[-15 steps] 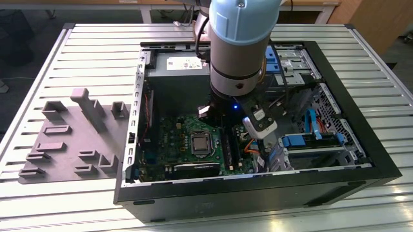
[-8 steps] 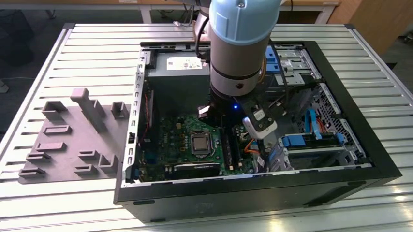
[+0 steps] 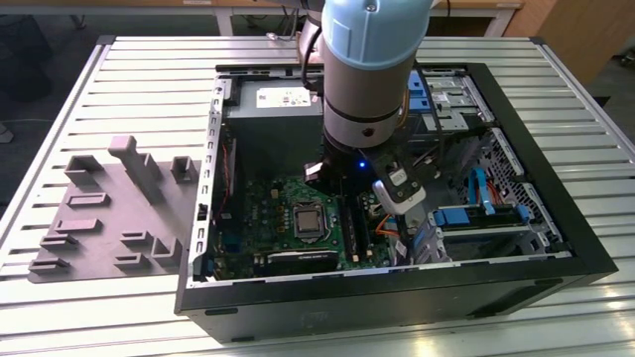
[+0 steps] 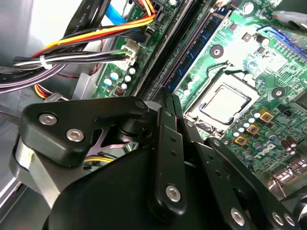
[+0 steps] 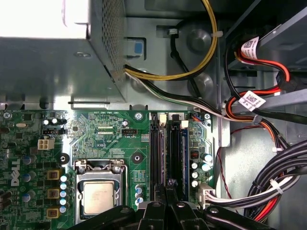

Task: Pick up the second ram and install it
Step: 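Insert the second ram into the second slot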

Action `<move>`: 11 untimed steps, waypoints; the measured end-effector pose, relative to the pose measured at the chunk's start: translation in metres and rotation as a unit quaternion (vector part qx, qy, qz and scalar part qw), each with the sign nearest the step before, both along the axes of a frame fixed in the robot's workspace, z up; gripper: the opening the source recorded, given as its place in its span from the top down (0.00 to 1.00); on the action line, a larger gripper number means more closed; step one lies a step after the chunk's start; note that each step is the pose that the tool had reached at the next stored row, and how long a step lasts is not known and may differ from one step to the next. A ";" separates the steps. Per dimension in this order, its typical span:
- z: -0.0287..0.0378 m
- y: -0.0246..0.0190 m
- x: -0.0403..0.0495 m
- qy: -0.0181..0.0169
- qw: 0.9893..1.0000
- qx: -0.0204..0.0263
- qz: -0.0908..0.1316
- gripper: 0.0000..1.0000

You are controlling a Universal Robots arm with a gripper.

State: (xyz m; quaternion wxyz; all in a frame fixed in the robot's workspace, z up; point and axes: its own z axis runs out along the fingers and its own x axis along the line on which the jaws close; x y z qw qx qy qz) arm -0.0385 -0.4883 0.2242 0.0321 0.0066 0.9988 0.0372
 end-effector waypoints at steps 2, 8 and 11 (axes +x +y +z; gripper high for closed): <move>0.0000 0.0000 0.0000 0.000 1.000 0.000 0.000 0.88; -0.0017 0.0000 0.0000 0.000 1.000 0.000 0.000 0.88; -0.0030 0.0000 0.0000 0.000 1.000 0.000 0.000 0.88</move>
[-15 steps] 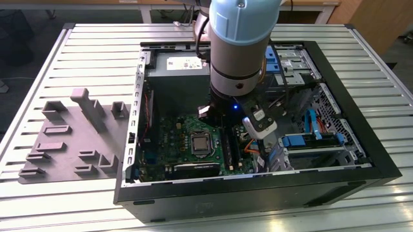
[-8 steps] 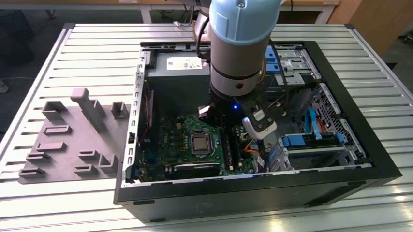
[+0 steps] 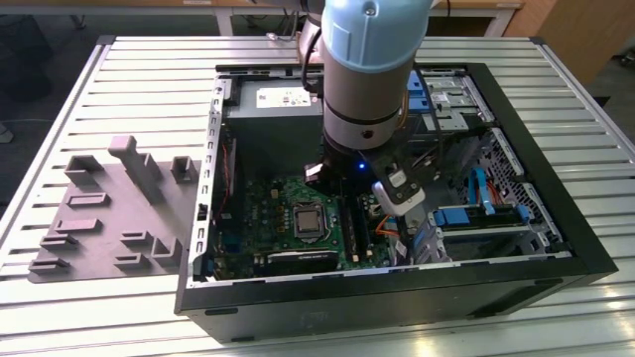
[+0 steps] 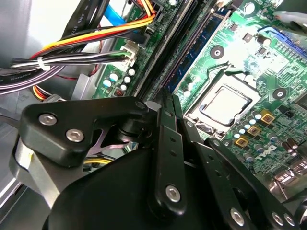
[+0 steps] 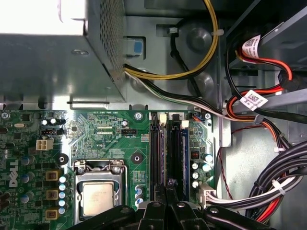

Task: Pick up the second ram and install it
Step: 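Insert the second ram into the second slot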

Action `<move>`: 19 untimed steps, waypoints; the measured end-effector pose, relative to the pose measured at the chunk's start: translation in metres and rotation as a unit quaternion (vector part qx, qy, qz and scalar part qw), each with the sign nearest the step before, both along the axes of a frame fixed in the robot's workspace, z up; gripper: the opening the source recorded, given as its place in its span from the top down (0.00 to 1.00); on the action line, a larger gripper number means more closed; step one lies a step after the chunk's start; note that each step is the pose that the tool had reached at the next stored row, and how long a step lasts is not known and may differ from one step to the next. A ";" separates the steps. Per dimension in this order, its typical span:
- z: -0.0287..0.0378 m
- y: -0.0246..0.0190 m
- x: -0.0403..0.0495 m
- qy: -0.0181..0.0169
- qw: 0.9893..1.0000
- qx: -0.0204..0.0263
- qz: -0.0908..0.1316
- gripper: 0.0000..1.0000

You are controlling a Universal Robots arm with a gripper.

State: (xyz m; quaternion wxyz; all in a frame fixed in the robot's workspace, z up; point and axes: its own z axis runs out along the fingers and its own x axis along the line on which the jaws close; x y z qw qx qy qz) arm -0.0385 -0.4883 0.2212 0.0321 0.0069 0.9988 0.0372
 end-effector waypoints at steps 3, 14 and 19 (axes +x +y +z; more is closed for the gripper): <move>-0.0012 0.0000 0.0000 0.000 1.000 0.000 0.000 0.88; -0.0060 0.0000 0.0000 0.000 1.000 0.000 0.000 0.88; -0.0074 0.0000 0.0000 0.000 1.000 0.000 0.000 0.88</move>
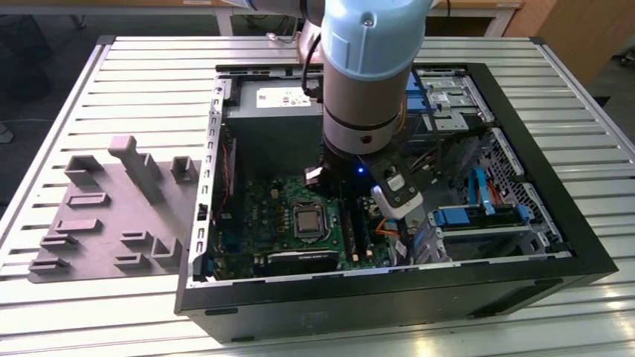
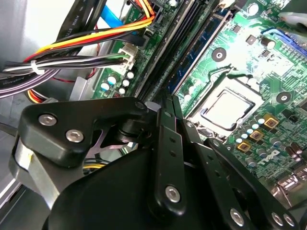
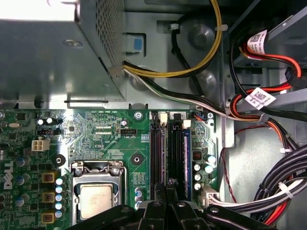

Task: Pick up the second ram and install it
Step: 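Insert the second ram into the second slot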

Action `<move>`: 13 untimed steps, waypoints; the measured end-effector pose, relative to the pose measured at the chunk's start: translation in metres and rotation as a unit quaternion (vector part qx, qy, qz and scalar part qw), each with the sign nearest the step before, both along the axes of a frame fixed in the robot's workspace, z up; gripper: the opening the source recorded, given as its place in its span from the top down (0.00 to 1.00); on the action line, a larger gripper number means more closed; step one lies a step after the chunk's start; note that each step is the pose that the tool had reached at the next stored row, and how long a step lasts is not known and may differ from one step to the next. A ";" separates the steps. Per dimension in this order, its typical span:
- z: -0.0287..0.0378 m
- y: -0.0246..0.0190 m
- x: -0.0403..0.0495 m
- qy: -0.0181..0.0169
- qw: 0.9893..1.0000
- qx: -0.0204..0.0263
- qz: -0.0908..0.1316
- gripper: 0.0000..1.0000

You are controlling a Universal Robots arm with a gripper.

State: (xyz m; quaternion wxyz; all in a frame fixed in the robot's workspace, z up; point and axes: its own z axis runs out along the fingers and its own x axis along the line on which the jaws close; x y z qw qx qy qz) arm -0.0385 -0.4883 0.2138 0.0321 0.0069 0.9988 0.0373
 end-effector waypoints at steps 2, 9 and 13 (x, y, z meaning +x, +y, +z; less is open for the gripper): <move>0.0000 0.0000 0.0000 0.000 1.000 0.000 0.000 0.88; -0.0004 0.0000 0.0000 0.000 1.000 0.000 0.000 0.87; -0.0003 0.0000 0.0000 0.000 1.000 0.000 0.000 0.81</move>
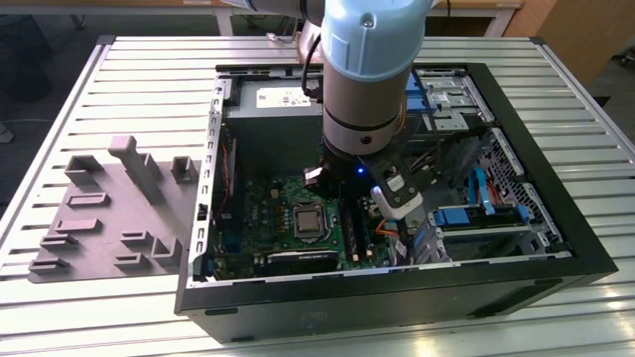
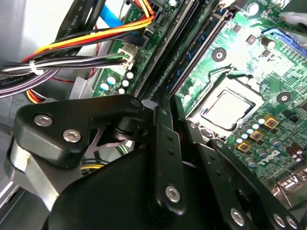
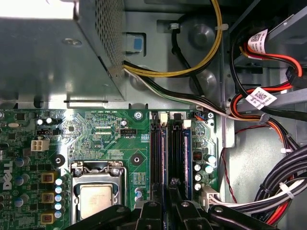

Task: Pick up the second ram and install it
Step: 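Insert the second ram into the second slot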

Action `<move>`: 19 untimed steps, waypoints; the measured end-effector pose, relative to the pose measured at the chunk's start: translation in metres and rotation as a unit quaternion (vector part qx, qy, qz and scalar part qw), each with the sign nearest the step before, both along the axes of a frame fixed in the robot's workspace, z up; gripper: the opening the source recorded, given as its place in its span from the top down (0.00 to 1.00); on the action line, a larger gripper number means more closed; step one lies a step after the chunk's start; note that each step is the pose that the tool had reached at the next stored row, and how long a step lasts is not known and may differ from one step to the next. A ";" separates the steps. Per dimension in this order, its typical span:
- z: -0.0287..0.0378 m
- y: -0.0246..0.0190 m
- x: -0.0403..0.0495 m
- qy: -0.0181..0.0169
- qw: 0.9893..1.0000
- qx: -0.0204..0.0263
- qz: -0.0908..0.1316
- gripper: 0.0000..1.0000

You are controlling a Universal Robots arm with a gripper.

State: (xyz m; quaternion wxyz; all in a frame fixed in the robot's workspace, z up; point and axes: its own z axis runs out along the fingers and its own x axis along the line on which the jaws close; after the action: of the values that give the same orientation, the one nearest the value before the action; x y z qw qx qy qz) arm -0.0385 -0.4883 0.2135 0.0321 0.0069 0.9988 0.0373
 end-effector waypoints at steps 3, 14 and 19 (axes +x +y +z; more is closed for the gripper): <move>0.0026 0.0000 0.0000 0.000 1.000 0.000 0.000 0.81; 0.0248 0.0000 0.0000 0.000 1.000 0.000 0.000 0.81; 0.0315 0.0000 0.0000 0.000 1.000 0.000 0.000 0.81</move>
State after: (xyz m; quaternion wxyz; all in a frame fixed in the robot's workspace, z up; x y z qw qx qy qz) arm -0.0385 -0.4882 0.2450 0.0324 0.0068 0.9988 0.0373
